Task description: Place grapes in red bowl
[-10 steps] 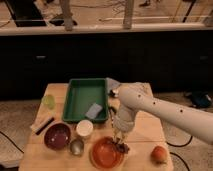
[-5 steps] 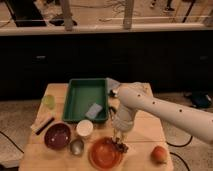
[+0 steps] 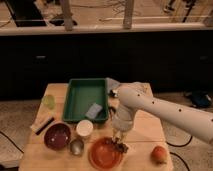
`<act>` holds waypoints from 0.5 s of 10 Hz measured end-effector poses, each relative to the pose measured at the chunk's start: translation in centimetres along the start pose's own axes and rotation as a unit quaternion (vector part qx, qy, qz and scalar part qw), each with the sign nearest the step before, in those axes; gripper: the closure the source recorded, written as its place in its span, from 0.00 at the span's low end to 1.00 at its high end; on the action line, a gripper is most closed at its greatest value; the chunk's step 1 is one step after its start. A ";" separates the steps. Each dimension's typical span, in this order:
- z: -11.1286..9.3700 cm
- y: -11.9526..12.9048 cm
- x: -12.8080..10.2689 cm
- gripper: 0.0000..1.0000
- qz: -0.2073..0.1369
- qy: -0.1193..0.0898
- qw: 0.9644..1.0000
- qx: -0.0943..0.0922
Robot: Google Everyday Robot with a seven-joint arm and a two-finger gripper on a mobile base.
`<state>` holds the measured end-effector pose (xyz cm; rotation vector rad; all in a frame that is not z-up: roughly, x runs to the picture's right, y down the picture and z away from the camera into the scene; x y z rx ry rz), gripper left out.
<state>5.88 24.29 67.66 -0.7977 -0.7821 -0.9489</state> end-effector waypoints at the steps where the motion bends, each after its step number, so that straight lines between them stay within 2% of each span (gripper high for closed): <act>1: 0.0 0.0 0.0 0.98 -0.001 0.000 1.000 0.000; 5: 0.0 -0.2 0.0 0.98 -0.003 -0.001 1.000 0.000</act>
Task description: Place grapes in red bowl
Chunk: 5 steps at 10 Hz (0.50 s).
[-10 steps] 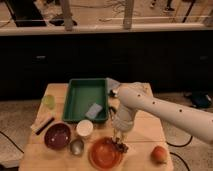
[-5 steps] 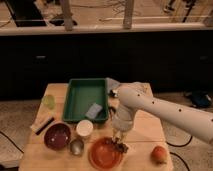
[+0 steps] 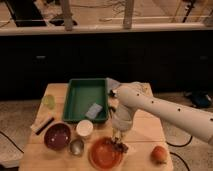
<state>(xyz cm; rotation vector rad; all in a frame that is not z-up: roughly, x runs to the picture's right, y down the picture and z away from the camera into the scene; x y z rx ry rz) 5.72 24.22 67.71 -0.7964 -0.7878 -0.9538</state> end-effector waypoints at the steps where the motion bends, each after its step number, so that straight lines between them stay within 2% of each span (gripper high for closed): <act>1: 0.0 0.0 0.0 0.93 -0.001 0.000 1.000 0.001; 5: 0.0 -0.2 0.0 0.93 -0.004 -0.002 1.000 0.002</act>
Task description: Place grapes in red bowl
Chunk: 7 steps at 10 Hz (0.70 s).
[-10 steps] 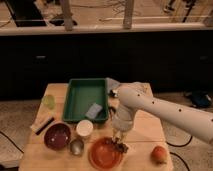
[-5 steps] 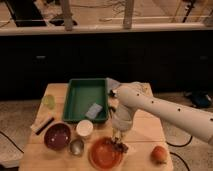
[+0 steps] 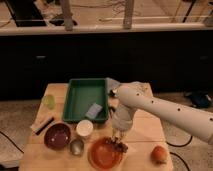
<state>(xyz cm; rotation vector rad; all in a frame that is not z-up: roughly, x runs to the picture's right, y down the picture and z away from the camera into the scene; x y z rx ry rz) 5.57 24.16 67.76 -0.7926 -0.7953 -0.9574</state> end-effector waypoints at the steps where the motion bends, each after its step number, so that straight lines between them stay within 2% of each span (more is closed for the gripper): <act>1: 0.0 0.0 0.0 0.93 -0.001 0.000 1.000 0.000; 7: 0.0 -0.2 0.0 0.93 -0.004 -0.002 1.000 0.002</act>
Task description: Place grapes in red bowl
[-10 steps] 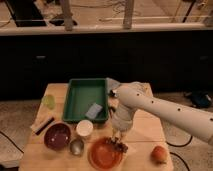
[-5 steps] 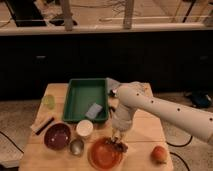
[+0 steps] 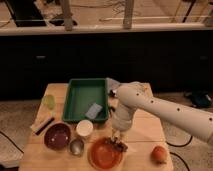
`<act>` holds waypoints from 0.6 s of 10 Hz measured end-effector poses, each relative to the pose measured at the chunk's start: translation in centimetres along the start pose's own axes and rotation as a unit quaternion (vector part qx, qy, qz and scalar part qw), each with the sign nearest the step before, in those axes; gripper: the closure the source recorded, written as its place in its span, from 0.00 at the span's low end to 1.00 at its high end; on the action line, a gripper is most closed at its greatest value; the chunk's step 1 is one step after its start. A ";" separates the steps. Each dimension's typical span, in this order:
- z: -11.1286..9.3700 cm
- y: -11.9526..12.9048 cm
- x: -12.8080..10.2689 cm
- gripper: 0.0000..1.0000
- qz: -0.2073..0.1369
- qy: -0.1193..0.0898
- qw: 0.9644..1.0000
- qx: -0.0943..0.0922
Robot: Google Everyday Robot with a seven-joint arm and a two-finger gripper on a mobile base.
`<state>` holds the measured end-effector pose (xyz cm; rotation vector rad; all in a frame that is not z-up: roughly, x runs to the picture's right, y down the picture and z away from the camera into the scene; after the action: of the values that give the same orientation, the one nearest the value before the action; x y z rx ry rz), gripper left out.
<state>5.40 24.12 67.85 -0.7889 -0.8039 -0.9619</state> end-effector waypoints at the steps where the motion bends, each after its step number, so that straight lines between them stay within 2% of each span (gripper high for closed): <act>1: 0.0 0.0 0.0 0.93 -0.001 0.000 1.000 0.000; 6: 0.0 -0.2 0.0 0.93 -0.003 -0.001 1.000 0.001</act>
<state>5.18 24.08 67.90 -0.7863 -0.8095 -0.9662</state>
